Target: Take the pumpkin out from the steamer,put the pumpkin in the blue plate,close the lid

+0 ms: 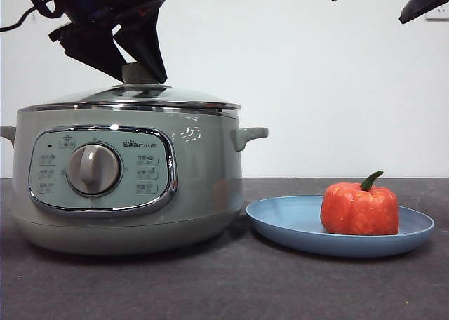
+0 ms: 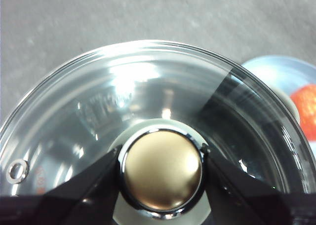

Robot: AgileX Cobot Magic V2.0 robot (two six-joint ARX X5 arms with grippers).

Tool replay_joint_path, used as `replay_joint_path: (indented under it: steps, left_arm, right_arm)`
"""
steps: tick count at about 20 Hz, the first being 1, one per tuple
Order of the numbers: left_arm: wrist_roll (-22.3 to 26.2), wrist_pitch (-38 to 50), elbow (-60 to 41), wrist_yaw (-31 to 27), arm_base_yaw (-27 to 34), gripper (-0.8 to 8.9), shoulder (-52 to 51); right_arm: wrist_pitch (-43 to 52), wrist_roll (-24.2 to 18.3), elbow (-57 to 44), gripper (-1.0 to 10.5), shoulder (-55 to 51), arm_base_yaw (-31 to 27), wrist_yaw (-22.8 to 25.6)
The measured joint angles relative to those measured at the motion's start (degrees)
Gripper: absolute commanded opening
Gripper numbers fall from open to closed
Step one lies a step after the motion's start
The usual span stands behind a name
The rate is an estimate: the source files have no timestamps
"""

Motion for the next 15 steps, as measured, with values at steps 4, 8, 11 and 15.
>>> replay_joint_path:
  steps: [4, 8, 11, 15]
  left_arm:
    - [0.02, -1.51, 0.11, -0.04, 0.00, -0.09, -0.11]
    - [0.02, -1.46, 0.11, -0.04, 0.00, 1.41, -0.11]
    - [0.02, -1.36, 0.11, -0.04, 0.00, 3.81, -0.11]
    - [0.00, -1.64, 0.11, -0.26, 0.00, 3.81, -0.09]
  right_arm:
    - [0.00, 0.00, 0.00, 5.6, 0.00, 0.00, 0.00]
    - [0.00, 0.00, 0.00, 5.6, 0.00, 0.00, 0.00]
    - [0.00, 0.00, 0.00, 5.6, -0.02, 0.00, 0.00]
    - [0.00, 0.00, 0.00, 5.6, 0.00, 0.00, 0.00]
